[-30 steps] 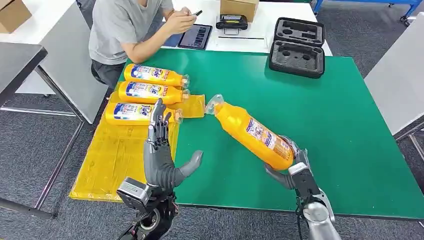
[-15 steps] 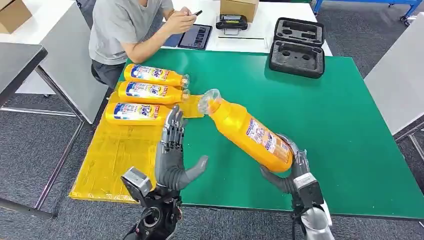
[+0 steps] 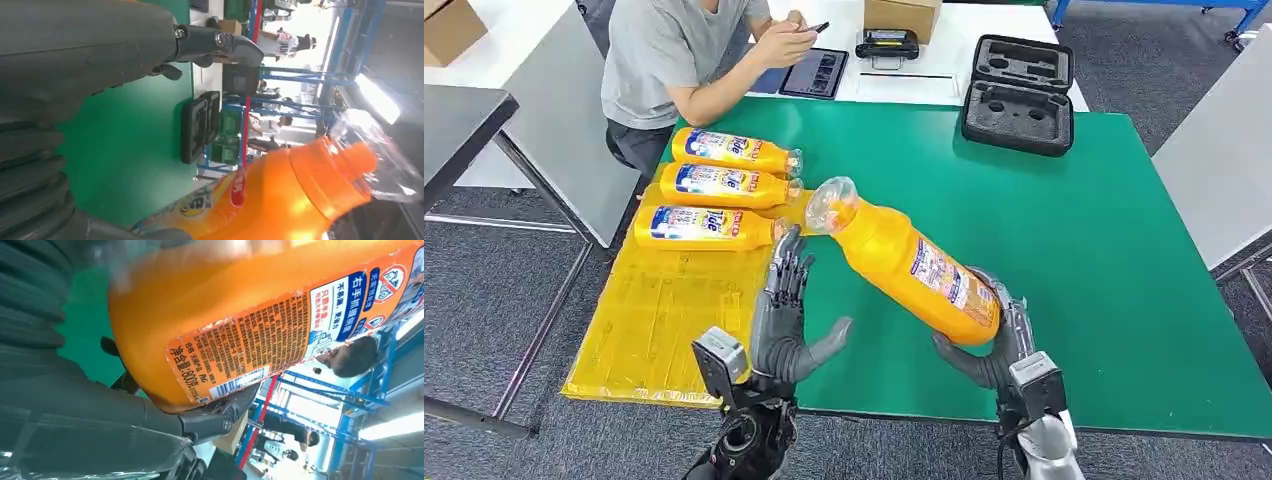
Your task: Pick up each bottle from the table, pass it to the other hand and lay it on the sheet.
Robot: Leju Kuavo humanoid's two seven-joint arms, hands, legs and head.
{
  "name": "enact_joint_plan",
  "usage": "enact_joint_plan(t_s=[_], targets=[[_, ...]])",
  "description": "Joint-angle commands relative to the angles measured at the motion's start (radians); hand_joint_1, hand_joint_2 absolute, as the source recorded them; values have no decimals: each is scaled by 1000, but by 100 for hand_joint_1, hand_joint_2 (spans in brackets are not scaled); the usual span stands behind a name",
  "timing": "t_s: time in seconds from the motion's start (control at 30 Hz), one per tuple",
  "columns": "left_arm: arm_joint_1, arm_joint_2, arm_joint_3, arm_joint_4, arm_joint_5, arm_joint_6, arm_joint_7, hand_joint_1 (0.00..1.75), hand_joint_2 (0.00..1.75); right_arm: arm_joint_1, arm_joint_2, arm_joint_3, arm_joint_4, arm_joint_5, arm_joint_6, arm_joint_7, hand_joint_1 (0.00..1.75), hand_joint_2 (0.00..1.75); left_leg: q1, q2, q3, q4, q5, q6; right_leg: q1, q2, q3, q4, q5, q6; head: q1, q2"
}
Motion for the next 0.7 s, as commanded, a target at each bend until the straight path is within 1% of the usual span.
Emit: enact_joint_plan(t_s=[0.03,0.07,0.1,0.13,0.17,0.2,0.23,0.3,0.37,0.4,0.47,0.53,0.57,0.6,0.7], targets=[[-37,-13,14,108,4,-64,3,0,175,-19,-6,59,-22,-41,30,-3,175,175,1,1,5,-1,-2,-2,1,2,4,-1,-1,-2,0,0],[-41,-13,10,104,-1,-61,3,0,175,-21,-9,70,-23,-47,35,-3,175,175,1,2,8,0,-3,-2,2,2,8,-1,-2,-3,0,0],[-48,-15,9,118,5,-73,3,0,175,-26,-11,84,-22,-48,36,-3,175,175,0,1,3,0,-1,-1,0,1,3,-1,-1,-1,0,0],[-52,-15,8,123,11,-82,3,0,175,-32,-10,93,-15,-43,32,-3,175,175,1,2,6,0,-2,-2,1,2,6,-1,-1,-2,0,0],[-50,-17,14,128,24,-103,3,0,175,-46,-13,109,1,-31,18,-3,175,175,1,1,4,-1,-1,-1,1,1,4,-1,-1,-2,0,0],[-46,-22,27,138,40,-141,3,0,175,-65,-16,129,24,-14,-7,-3,175,175,1,1,3,-1,-1,-1,1,1,2,-1,0,-1,0,0],[-38,-30,44,148,60,-201,3,0,175,-91,-21,156,54,16,-42,-3,175,175,1,3,7,-1,-2,-2,1,3,6,-1,-1,-2,0,0],[-32,-41,58,165,81,-299,3,0,175,-133,-15,183,113,-15,-16,-3,175,175,1,5,7,-1,-2,-2,1,5,6,-1,-1,-2,0,0],[-27,-40,49,139,63,-306,3,0,175,-149,-11,200,131,-22,-4,-3,175,175,1,5,5,-1,-2,-1,1,5,4,-2,0,-2,0,0],[-30,-38,40,126,54,-308,3,0,175,-162,-7,212,142,-43,22,-3,175,175,1,4,3,-1,-1,-1,1,4,3,-1,0,-1,0,0],[-40,-35,29,108,42,-298,3,0,175,-183,-2,224,164,-51,29,-3,175,175,2,5,8,-1,-3,-2,2,5,7,-2,-1,-3,0,0],[-51,-33,23,100,41,-294,3,0,175,-203,6,233,186,-54,30,-3,175,175,1,3,4,0,-1,-2,1,3,3,-1,0,-2,0,0],[-52,-32,21,93,39,-289,3,0,175,-206,7,236,191,-57,29,-3,175,175,1,3,3,0,-1,-1,1,3,2,-1,0,-1,0,0],[-52,-32,21,93,39,-289,3,0,175,-206,7,236,191,-57,29,-3,175,175,1,4,5,0,-2,-2,1,4,4,-1,-1,-2,0,0],[-52,-32,21,93,39,-289,3,0,175,-206,7,236,191,-57,29,-3,175,175,1,2,3,0,-1,-1,1,1,3,0,0,-1,0,0]])
